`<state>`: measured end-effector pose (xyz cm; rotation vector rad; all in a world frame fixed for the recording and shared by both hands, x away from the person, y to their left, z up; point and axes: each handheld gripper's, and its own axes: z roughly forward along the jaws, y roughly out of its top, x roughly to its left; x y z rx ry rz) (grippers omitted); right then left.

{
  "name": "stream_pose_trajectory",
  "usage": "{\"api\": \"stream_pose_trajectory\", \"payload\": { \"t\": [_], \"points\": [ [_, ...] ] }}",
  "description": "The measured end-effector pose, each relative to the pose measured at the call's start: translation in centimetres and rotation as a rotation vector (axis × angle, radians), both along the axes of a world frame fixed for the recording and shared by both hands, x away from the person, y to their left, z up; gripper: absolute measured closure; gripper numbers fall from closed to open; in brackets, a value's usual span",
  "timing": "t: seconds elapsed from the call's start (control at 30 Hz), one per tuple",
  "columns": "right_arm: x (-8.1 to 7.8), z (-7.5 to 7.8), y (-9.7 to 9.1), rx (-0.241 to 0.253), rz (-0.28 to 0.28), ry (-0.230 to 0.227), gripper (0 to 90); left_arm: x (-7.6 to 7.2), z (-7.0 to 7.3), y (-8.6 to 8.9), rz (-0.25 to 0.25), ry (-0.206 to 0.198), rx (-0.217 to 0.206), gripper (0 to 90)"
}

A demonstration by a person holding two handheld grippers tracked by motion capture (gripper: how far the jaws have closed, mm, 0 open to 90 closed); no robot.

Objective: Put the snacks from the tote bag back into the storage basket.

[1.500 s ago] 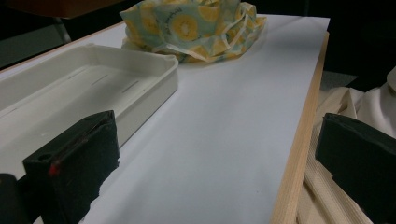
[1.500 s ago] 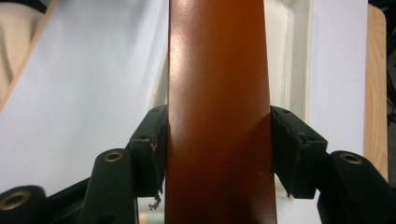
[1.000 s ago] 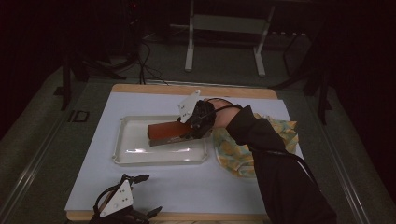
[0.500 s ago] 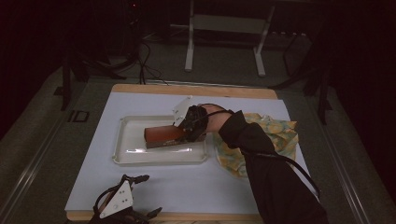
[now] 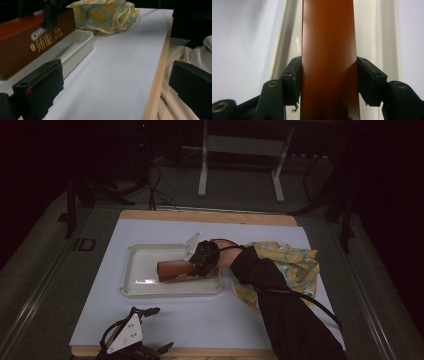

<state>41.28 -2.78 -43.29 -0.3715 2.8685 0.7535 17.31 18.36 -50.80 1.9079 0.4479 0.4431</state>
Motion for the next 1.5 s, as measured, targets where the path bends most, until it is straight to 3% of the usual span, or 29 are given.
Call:
{"api": "stream_pose_trajectory", "payload": {
  "t": [0.4, 0.8, 1.27, 1.5],
  "points": [
    [0.9, -2.7, -0.2, -0.011, -0.039, 0.017, 42.8, 0.0, 0.0, 0.0, -0.003, 0.003, -0.003, 0.0],
    [1.2, -4.1, 0.1, -0.032, -0.056, 0.030, 42.5, 0.0, 0.0, 0.0, -0.004, 0.004, -0.005, 0.0],
    [1.2, -4.1, 0.2, -0.035, -0.065, 0.059, 38.8, 0.0, 0.0, 0.0, -0.008, 0.005, -0.007, 0.0],
    [1.2, -2.7, -0.3, 0.001, -0.076, 0.055, 37.3, 0.0, 0.0, 0.0, -0.006, 0.006, -0.006, 0.0]
  ]
}}
